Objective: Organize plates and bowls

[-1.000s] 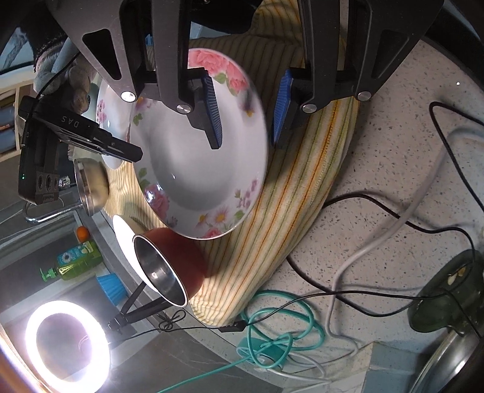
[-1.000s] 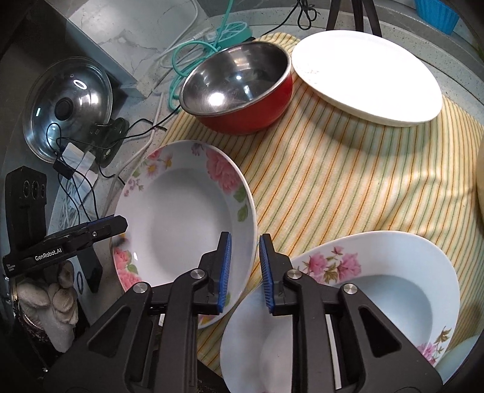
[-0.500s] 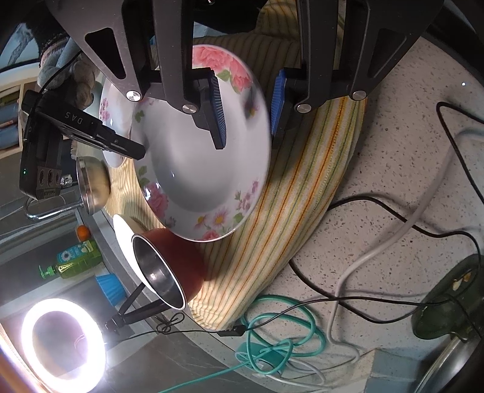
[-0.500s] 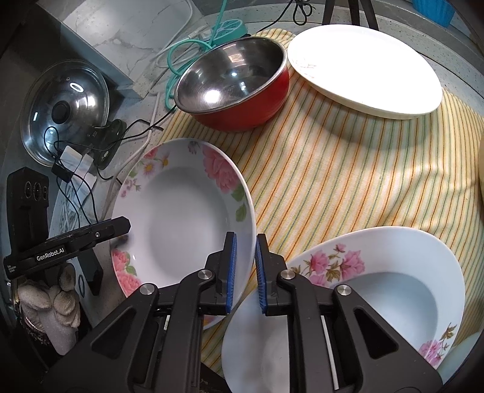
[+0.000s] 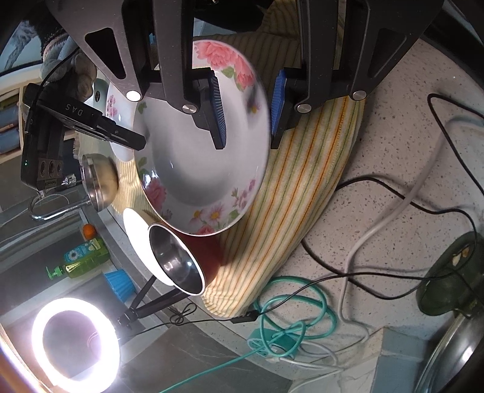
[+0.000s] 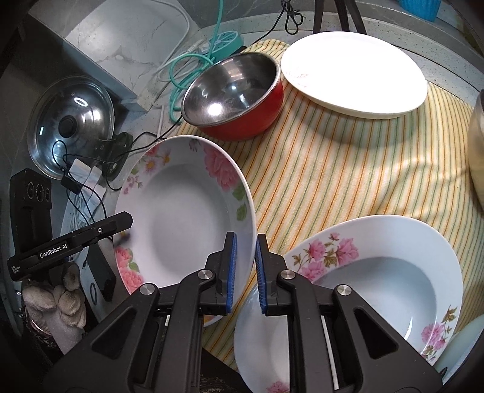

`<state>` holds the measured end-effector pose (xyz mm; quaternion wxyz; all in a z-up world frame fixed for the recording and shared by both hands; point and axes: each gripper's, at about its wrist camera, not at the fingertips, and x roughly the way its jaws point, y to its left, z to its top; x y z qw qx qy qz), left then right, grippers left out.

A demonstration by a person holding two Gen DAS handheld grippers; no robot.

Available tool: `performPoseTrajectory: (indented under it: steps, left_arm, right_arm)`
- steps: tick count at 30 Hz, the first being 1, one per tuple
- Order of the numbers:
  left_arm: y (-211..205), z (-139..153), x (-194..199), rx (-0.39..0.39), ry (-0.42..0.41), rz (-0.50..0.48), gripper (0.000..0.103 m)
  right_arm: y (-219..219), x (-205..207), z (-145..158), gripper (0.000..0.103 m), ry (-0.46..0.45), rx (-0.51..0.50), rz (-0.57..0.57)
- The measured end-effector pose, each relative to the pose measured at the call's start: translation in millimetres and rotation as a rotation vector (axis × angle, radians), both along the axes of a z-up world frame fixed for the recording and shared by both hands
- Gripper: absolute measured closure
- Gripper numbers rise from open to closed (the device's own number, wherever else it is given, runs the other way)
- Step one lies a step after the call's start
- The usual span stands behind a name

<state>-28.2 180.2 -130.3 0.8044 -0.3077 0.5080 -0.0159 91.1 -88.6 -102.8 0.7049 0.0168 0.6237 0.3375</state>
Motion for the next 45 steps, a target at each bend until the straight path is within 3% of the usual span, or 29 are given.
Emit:
performPoseTrajectory:
  steps: [14, 29, 45]
  left_arm:
    - [-41, 15, 28, -0.008, -0.041, -0.136, 0.078]
    - [-121, 9, 60, -0.003, -0.022, -0.362, 0.078]
    - [-170, -1, 77, 0.025, -0.001, -0.496, 0.079]
  right_arm:
    - [-62, -16, 23, 0.090, 0.002, 0.018, -0.128]
    - [-145, -42, 12, 0.090, 0.042, -0.025, -0.335]
    - [-189, -69, -1, 0.089, 0.080, -0.064, -0.445]
